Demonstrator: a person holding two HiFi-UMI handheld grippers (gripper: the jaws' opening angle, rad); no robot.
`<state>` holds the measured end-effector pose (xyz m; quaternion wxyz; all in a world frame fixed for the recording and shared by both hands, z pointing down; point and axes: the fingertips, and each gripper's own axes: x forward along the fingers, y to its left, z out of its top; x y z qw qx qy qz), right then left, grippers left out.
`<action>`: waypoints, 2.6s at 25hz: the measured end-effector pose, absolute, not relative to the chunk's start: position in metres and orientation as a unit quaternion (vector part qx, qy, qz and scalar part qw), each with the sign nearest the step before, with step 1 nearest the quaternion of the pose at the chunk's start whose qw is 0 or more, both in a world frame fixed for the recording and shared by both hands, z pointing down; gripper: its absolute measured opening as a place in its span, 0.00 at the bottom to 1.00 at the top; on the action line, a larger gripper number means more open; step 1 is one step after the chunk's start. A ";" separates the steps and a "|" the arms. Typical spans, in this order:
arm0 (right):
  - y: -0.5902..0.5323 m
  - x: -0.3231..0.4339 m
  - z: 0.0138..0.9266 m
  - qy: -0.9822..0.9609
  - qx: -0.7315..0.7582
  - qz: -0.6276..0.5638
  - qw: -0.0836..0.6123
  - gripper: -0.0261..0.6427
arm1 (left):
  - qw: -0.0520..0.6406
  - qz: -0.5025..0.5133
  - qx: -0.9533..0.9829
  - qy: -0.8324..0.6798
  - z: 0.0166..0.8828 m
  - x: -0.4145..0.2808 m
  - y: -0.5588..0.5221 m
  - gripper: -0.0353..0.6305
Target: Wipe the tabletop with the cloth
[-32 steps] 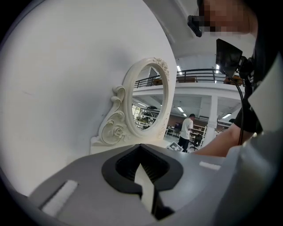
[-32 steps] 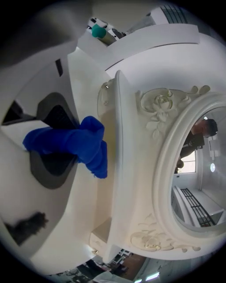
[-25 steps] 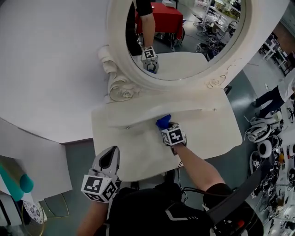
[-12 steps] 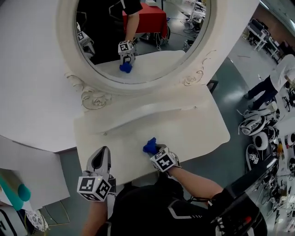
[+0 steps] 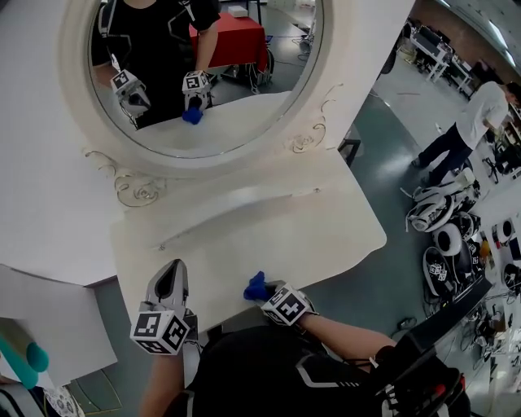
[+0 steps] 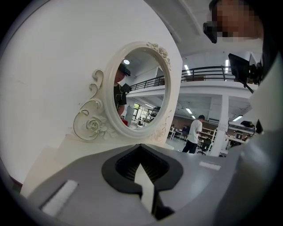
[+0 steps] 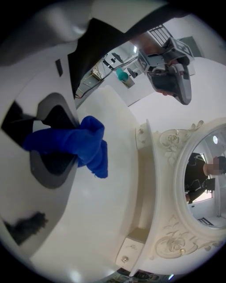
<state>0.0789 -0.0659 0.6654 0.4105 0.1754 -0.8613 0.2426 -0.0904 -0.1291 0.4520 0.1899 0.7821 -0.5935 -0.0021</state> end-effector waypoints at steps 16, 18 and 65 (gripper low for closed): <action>-0.267 0.054 0.649 -0.877 0.230 0.200 0.373 0.23 | 0.187 0.018 0.731 -0.656 0.444 -0.086 -0.109 0.06; -0.289 0.050 0.658 -0.868 0.247 0.195 0.384 0.23 | 0.189 0.022 0.728 -0.659 0.444 -0.090 -0.104 0.06; -0.326 0.115 0.666 -0.829 0.354 0.204 0.383 0.23 | 0.209 0.024 0.741 -0.637 0.455 -0.087 -0.083 0.06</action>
